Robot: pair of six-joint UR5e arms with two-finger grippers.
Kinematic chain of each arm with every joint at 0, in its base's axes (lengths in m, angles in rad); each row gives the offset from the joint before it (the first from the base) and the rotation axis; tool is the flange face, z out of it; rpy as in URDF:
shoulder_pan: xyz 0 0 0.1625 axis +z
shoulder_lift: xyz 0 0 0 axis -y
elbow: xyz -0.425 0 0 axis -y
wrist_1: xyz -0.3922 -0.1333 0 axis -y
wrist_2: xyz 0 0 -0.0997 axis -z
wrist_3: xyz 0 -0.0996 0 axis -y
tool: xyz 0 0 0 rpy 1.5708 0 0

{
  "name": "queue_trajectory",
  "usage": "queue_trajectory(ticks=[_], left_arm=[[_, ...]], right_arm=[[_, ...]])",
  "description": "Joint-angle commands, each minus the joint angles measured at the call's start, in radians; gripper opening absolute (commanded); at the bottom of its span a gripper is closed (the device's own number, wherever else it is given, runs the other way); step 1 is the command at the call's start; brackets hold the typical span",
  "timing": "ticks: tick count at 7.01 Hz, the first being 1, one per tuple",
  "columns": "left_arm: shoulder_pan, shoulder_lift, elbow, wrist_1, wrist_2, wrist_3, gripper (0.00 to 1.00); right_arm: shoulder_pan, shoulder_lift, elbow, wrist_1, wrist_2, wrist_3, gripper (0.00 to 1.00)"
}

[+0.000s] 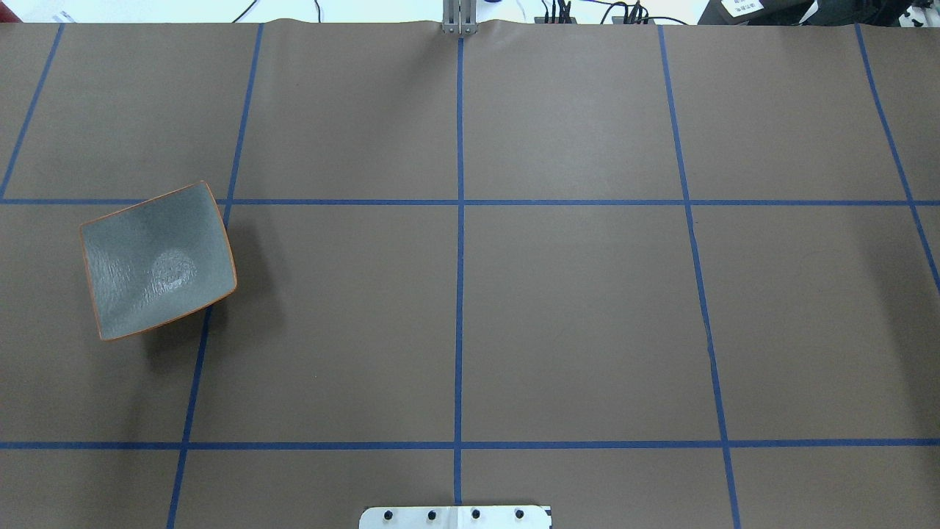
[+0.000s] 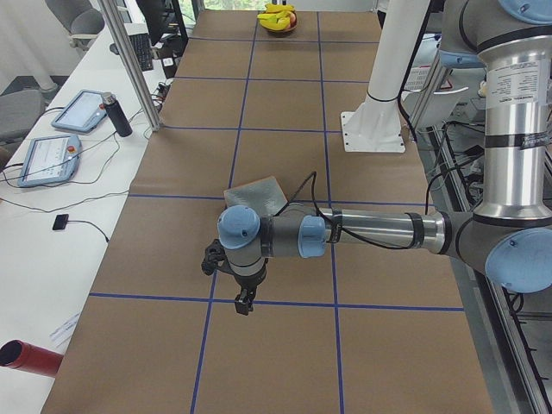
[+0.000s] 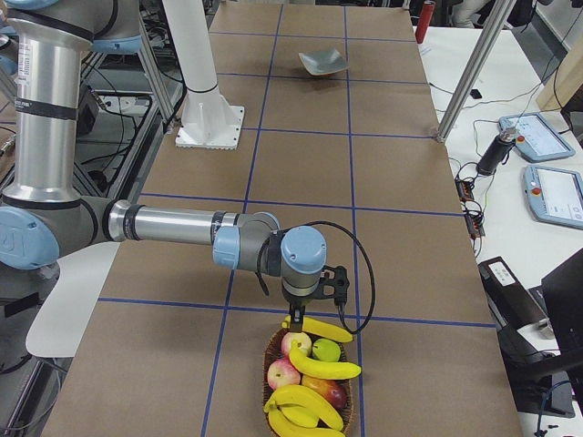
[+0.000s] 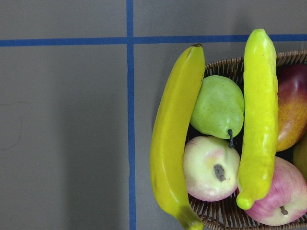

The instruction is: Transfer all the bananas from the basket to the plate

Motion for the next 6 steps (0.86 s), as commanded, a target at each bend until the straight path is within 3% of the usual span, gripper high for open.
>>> queue_trajectory(ticks=[1, 6], left_arm=[[0.000, 0.001, 0.000, -0.002, 0.000, 0.006, 1.00], [0.000, -0.009, 0.009, 0.001, 0.004, 0.001, 1.00]], right_arm=[[-0.001, 0.007, 0.004, 0.000, 0.004, -0.002, 1.00], [0.012, 0.009, 0.014, -0.006, -0.017, 0.002, 1.00]])
